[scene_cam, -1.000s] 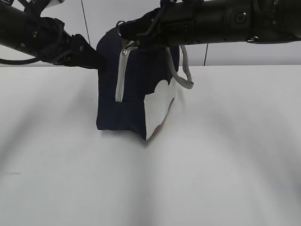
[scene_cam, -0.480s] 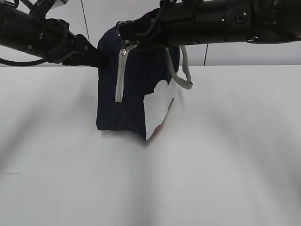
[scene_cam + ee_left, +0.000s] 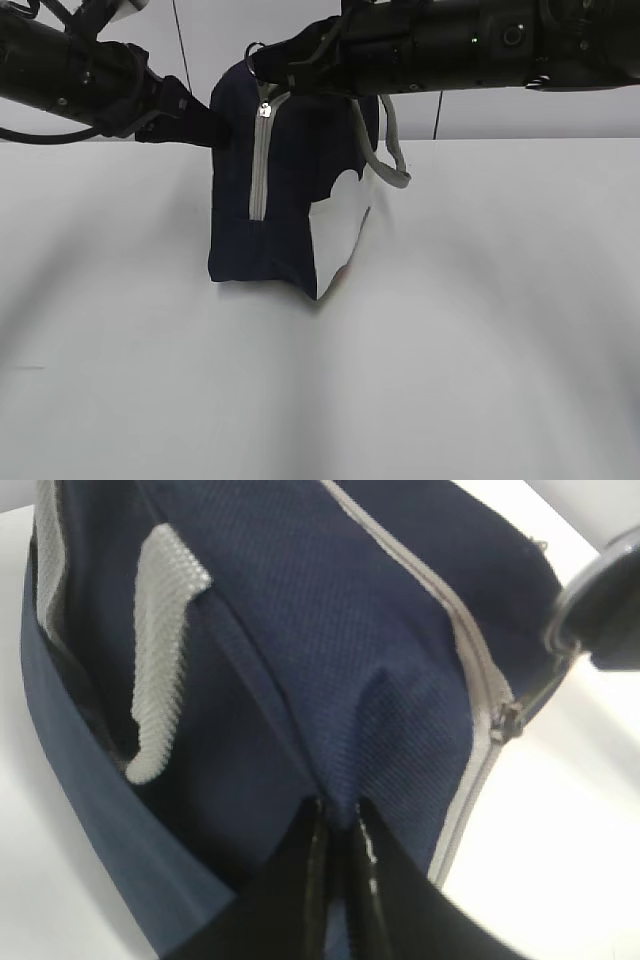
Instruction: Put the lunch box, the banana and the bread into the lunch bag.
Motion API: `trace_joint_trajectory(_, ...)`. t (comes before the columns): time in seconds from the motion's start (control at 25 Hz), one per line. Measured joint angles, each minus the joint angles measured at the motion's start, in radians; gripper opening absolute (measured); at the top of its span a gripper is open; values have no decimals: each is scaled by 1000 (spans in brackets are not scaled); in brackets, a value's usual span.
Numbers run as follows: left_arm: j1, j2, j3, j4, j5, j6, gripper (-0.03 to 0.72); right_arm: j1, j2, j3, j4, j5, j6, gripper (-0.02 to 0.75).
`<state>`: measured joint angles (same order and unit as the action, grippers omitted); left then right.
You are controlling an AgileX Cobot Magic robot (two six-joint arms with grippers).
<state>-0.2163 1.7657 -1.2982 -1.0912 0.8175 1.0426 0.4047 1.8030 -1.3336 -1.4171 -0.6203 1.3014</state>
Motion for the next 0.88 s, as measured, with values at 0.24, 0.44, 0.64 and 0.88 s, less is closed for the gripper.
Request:
trace_joint_trajectory(0.24, 0, 0, 0, 2, 19, 0, -10, 0, -4, 0, 11, 2, 18, 6)
trace_joint_trajectory(0.44, 0, 0, 0, 10, 44, 0, -10, 0, -8, -2, 43, 31, 18, 6)
trace_joint_trajectory(0.64, 0, 0, 0, 36, 53, -16, -10, 0, -8, -45, 44, 68, 26, 6)
trace_joint_trajectory(0.88, 0, 0, 0, 37, 85, -22, -10, -10, 27, -99, 37, 80, 69, 6)
